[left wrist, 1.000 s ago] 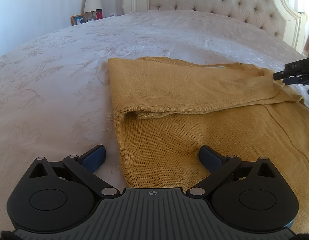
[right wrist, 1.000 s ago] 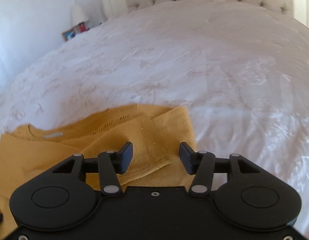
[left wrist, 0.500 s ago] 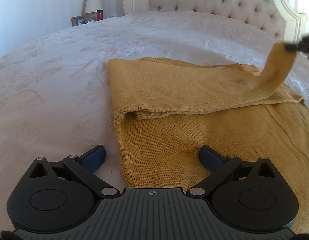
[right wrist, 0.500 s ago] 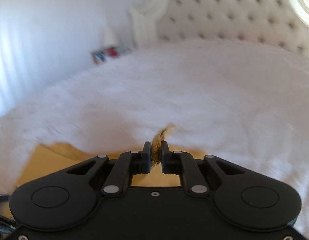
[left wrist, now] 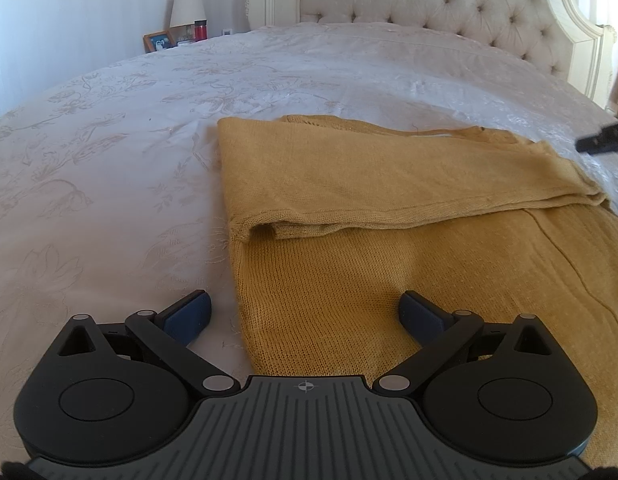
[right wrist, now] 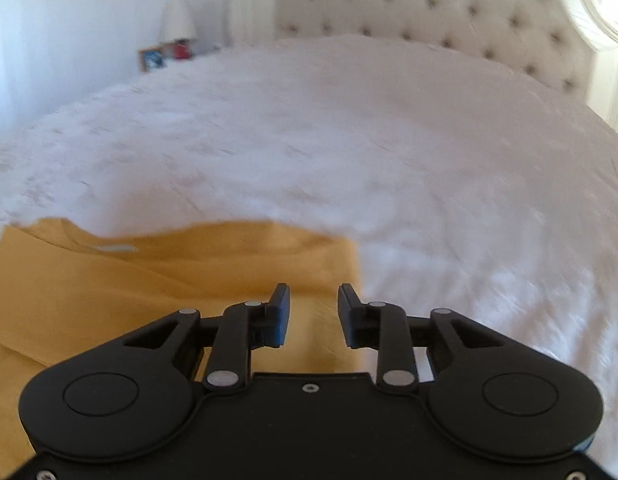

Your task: Fold small clothes

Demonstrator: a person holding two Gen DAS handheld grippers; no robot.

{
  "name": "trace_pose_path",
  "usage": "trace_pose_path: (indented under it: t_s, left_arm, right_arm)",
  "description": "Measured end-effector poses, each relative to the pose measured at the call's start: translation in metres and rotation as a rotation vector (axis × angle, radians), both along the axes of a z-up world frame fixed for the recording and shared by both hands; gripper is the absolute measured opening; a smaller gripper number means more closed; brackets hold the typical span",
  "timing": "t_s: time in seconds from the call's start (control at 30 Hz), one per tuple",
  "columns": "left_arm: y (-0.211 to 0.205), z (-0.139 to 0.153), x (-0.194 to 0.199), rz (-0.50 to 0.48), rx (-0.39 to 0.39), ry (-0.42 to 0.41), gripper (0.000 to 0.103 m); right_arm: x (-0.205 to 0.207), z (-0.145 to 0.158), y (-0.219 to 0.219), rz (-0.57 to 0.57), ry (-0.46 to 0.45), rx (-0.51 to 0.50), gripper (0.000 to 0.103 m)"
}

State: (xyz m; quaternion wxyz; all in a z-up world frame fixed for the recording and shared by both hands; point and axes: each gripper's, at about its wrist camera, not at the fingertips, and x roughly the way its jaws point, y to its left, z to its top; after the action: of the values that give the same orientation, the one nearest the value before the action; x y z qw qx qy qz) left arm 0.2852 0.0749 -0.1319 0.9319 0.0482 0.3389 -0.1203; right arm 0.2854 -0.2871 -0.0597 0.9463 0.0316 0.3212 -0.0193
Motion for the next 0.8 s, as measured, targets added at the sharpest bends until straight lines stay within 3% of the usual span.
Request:
trace_pose_path:
  t_s: [0.23, 0.43, 0.6, 0.63, 0.67, 0.7, 0.8]
  left_arm:
    - [0.000, 0.000, 0.000, -0.001, -0.001, 0.000, 0.102]
    - [0.001, 0.000, -0.001, 0.002, -0.009, -0.003, 0.102]
    - [0.001, 0.000, -0.002, 0.003, -0.015, -0.005, 0.102]
    - [0.001, 0.000, -0.002, 0.003, -0.014, -0.005, 0.102]
    - [0.001, 0.000, -0.002, 0.003, -0.014, -0.005, 0.102]
    - [0.001, 0.000, -0.002, 0.003, -0.014, -0.005, 0.102]
    - [0.001, -0.001, -0.002, 0.002, -0.014, -0.005, 0.102]
  right_arm:
    - [0.043, -0.010, 0.038, 0.161, 0.030, -0.028, 0.039]
    - [0.038, -0.032, 0.066, 0.305, 0.101, -0.112, 0.040]
    - [0.044, -0.031, 0.055, 0.336, 0.117, -0.024, 0.052]
    - [0.047, -0.032, 0.053, 0.352, 0.131, -0.006, 0.045]
    - [0.049, -0.032, 0.052, 0.370, 0.141, 0.004, 0.016]
    - [0.051, -0.031, 0.053, 0.382, 0.150, 0.008, 0.007]
    - [0.054, -0.026, 0.056, 0.356, 0.132, -0.033, 0.005]
